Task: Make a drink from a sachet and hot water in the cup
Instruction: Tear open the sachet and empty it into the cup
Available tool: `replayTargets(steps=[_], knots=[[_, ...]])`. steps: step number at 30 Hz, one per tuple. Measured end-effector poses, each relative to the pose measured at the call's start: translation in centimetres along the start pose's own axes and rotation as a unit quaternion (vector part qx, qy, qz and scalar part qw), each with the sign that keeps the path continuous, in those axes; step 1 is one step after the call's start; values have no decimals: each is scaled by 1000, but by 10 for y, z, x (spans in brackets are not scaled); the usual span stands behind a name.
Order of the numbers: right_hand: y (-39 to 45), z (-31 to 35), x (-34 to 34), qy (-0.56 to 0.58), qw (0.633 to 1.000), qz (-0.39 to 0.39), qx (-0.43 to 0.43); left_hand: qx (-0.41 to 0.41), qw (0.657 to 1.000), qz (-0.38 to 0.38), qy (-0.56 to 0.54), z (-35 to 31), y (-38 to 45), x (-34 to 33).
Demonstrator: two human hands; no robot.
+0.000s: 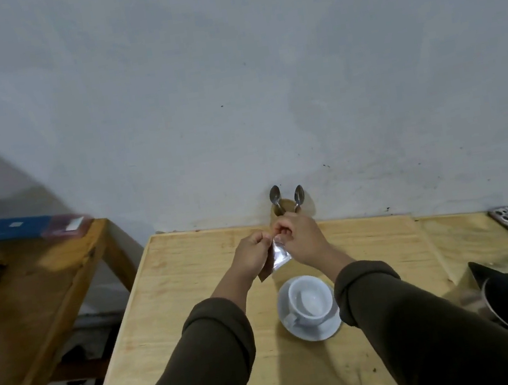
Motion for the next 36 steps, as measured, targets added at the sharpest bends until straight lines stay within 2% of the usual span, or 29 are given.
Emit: replayTargets(steps=[4,10,15,19,23,26,30,33,36], knots=[[-7,-5,-2,1,999,36,21,34,999,-18,-34,9,3,-4],[-23,-19,5,6,998,67,5,56,997,-46,-13,20,10,-9],[-42,-34,6,-22,996,88,3,77,996,-41,-13,30,11,-22],[-56,-41,9,7,994,107,-23,96,995,-40,4,40,11,-34],[-68,-53,7,26,990,119,-77,108,992,-25,52,49,11,-42],[-76,-58,7,10,990,110,-85,109,986,6,126,51,7,-50],[-90,-65,0,14,986,131,-100,127,951,47,279,47,4,-62],[-96,-72,-5,3,985,118,-123,139,920,46,365,44,3,-66],[-99,-79,-7,22,987,76,-142,161,921,46,351,40,3,-69]])
Point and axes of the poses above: each hand's wrist, its own y-axis towards the middle knuckle, its own x-axis out of the back of the hand, z = x × y, the point moved 5 cm from there along y, towards the middle knuckle
